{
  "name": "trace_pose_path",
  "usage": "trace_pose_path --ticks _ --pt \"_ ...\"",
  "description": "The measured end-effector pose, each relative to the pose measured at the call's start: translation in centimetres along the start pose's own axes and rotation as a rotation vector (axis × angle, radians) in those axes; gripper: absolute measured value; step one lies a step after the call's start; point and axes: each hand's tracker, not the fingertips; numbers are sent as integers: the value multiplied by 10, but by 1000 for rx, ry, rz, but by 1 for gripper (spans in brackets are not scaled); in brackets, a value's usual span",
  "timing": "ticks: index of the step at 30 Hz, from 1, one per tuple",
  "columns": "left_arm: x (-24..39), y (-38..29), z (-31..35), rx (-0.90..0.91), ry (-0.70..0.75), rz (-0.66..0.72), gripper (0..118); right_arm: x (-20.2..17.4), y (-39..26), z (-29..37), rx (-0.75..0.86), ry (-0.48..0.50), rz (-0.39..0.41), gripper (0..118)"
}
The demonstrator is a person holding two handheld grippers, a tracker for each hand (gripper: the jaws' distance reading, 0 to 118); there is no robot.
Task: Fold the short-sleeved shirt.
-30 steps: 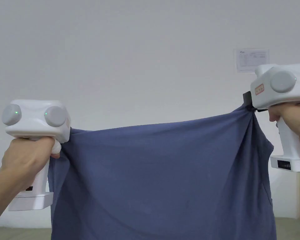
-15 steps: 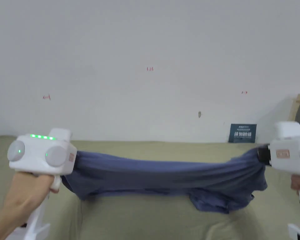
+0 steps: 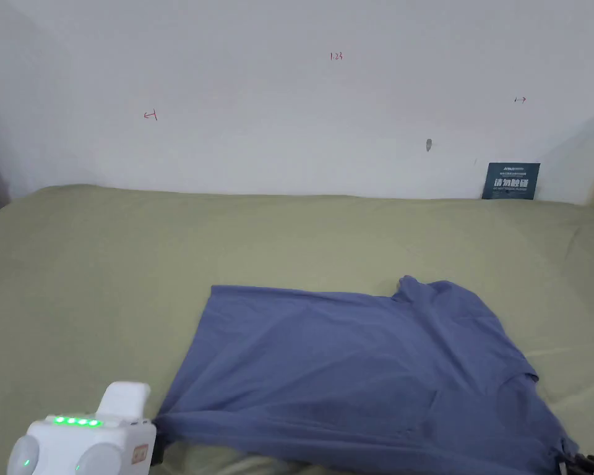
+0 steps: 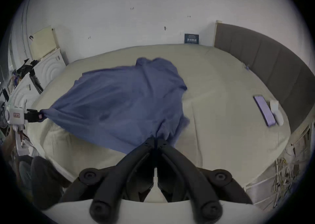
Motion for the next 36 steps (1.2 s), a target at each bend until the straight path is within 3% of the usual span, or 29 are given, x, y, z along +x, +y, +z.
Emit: trace_pose_path --ticks 7,14,15,17,19,20,26,27,28,29,30,31,35,36 --pt "-18 -56 28 -8 -31 67 1 2 -44 21 -37 0 -15 4" --pt "-14 -57 24 -21 -50 67 2 6 -47 10 -57 -3 -39 5" --pt "-14 -57 23 -23 -59 74 8 6 -47 10 -54 1 -48 11" --pt "-13 -55 26 -23 -74 84 95 7 -45 13 -30 1 -80 86" --pt "-12 -56 33 0 -80 88 117 8 -43 16 -22 29 -100 94" --pt "-12 -57 37 5 -90 89 118 6 -41 20 -13 27 -106 94" --pt "-8 -59 62 105 -31 105 113 0 -35 36 23 -25 -31 94" --pt "-14 -59 69 116 -4 109 110 0 -37 39 45 -43 -27 93" --pt "-15 -60 70 121 9 119 97 1 -37 40 46 -31 -33 92" --pt "-17 -60 70 117 20 128 74 2 -37 41 40 -20 -34 82" --pt "-20 -60 69 91 15 133 38 3 -38 42 41 -14 -41 46" --pt "-22 -60 68 70 19 134 0 2 -40 40 48 -32 -40 2" --pt "-28 -65 57 12 -19 155 0 0 -48 44 32 -27 -39 2" --pt "-29 -67 53 7 -40 177 6 0 -49 44 27 -39 -29 2"
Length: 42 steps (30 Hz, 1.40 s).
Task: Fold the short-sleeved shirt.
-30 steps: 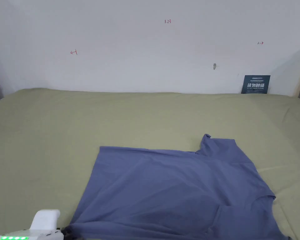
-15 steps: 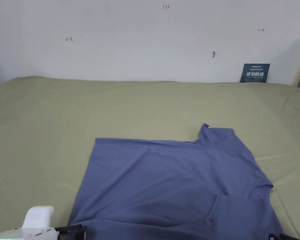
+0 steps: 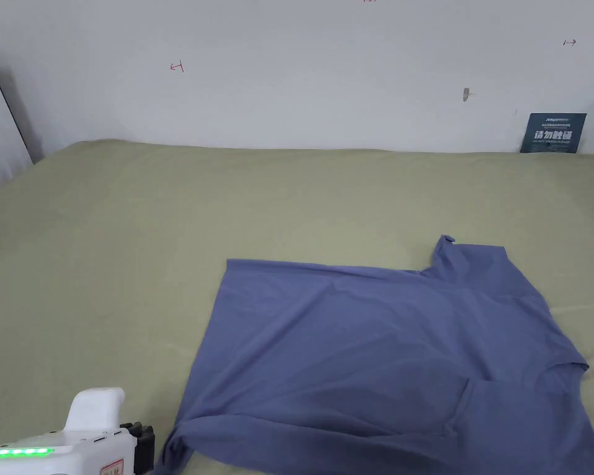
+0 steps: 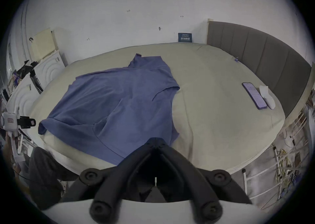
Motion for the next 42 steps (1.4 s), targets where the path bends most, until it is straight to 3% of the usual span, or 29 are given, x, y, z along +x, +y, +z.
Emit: trace_pose_path --ticks 2,3,6,7,8,9,10,11,13,16,17,19,24,29,30,31,33,35,42 --pt "-1 3 -7 -10 -3 -4 96 3 -3 -2 -11 -1 -1 2" --pt "1 5 -13 -60 -10 -16 118 4 -3 -3 -18 -1 -11 2" --pt "5 5 -36 -129 -8 -35 116 5 -4 -4 -33 1 -20 2" --pt "6 7 -44 -150 -4 -42 107 5 -6 -4 -35 -1 -18 2" --pt "7 8 -49 -132 9 -38 90 6 -2 -6 -44 0 -10 2" --pt "8 8 -53 -133 30 -47 64 6 -3 -7 -52 -1 -6 2" --pt "8 9 -56 -148 60 -70 22 7 -5 -8 -57 -4 -5 2" --pt "12 12 -55 -157 61 -71 6 10 -6 -11 -67 -3 -5 2" --pt "12 13 -54 -163 -11 -38 6 15 -7 -16 -76 -3 -5 2" --pt "16 11 -49 -162 14 -69 6 19 -6 -14 -101 61 -14 7" --pt "15 10 -48 -166 5 -61 6 21 -6 -13 -105 61 -14 25" --pt "21 8 -40 -170 -2 -46 6 22 -7 -18 -134 126 -18 96" --pt "24 4 -30 -170 -16 0 6 15 -10 -41 -191 84 45 96" --pt "27 3 -26 -167 -1 -23 6 18 -14 -66 -268 83 34 92" --pt "24 5 -30 -169 -3 -26 6 19 -15 -67 -273 82 42 71" --pt "19 9 -36 -168 -3 -29 6 20 -15 -66 -269 80 57 8" --pt "17 9 -33 -169 -12 -35 6 20 -13 -61 -229 46 68 6" --pt "15 13 -37 -168 -18 -41 6 26 -6 -60 -254 84 33 6" --pt "12 55 -23 -110 -61 -88 6 20 56 -41 -75 88 21 6"
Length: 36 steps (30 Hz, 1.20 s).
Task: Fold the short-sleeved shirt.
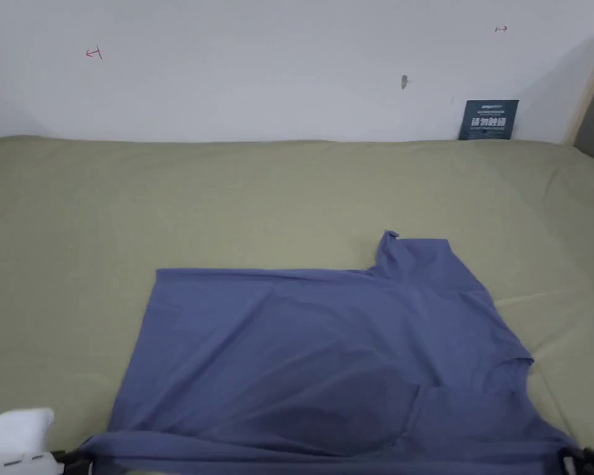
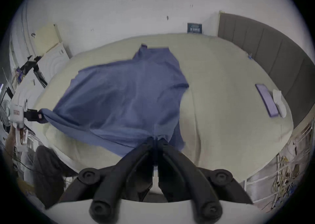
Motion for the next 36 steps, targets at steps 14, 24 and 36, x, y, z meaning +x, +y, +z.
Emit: trace_pose_path --ticks 14,24,36 --pt "9 144 -89 -56 -45 -21 6 -13 130 -126 -47 -56 54 6" --pt "7 124 -100 -67 -58 37 111 1 106 -130 -93 3 -96 91" --pt "1 59 -59 17 -22 88 5 -11 35 -59 -29 -54 -25 4"
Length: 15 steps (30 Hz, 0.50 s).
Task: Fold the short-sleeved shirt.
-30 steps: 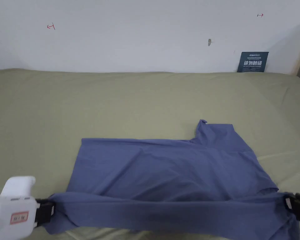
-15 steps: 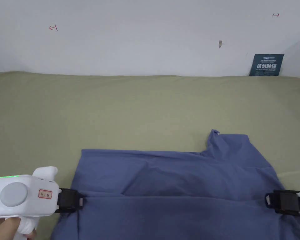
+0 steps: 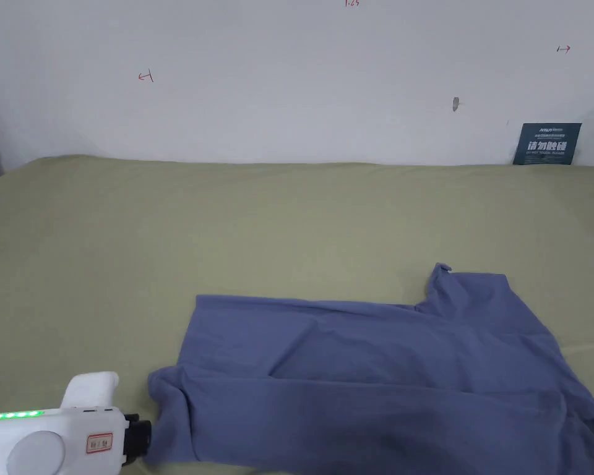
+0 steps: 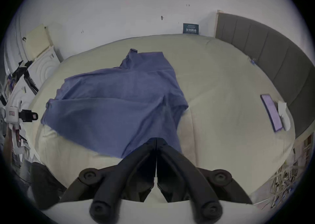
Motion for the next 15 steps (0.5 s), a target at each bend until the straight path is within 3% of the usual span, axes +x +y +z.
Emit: trace_pose_path --ticks 2,3,4,5,6,10,11,13,14,15 --pt "5 -1 -5 -11 0 -9 5 -4 -6 -3 -13 4 2 4" --pt "9 -1 -10 -26 2 -23 16 -6 -9 -5 -18 5 4 4" --pt "11 0 -15 -45 -5 -31 71 -6 -11 -6 -23 8 7 4" --pt "11 4 -27 -75 -6 -25 109 -5 -11 -7 -26 9 5 4" --pt "12 4 -35 -90 8 -18 118 -5 -11 -9 -30 13 -1 4" --pt "18 10 -57 -95 104 -43 106 -3 -12 -15 -42 17 4 4" --pt "20 10 -59 -96 111 -61 91 -2 -11 -17 -47 17 5 4" --pt "23 9 -59 -99 99 -68 35 2 -11 -19 -51 15 7 4" --pt "25 8 -55 -83 72 -57 17 7 -10 -21 -49 12 5 4" --pt "27 8 -52 -75 25 -55 9 10 -10 -21 -48 14 -3 8"
